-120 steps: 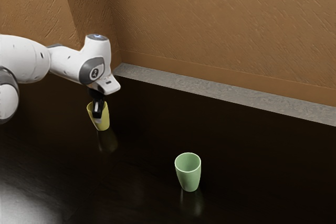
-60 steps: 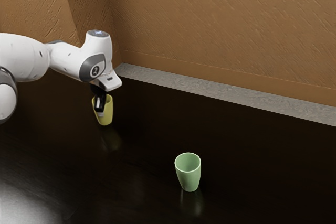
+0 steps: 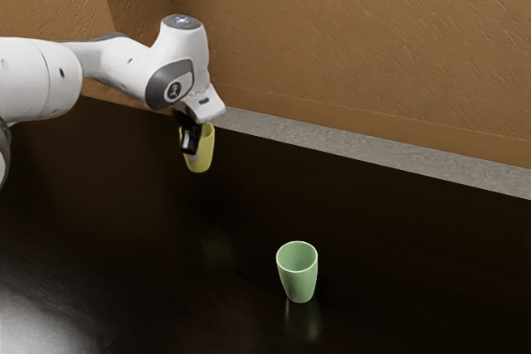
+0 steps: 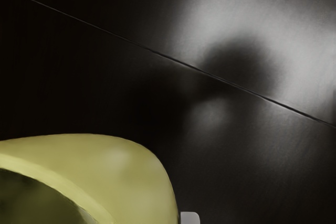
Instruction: Place the left cup onto the right cup
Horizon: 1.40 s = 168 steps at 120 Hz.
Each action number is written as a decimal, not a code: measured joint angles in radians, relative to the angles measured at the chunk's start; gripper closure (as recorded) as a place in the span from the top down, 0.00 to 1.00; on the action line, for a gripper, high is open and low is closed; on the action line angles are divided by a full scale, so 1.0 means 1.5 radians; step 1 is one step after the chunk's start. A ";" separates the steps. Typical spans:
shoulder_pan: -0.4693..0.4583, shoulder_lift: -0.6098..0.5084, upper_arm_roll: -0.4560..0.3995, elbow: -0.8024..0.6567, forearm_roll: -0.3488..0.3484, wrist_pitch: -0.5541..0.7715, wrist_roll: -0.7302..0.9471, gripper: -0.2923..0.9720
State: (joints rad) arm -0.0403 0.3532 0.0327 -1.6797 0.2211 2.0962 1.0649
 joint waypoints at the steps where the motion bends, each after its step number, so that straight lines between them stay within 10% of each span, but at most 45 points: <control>1: -0.002 -0.001 0.000 0.000 0.000 0.000 -0.001 0.17; 168: -0.267 -0.073 0.000 -0.066 -0.002 -0.005 -0.224 0.15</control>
State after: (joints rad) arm -0.4410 0.2431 0.0332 -1.7786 0.2187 2.0889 0.7291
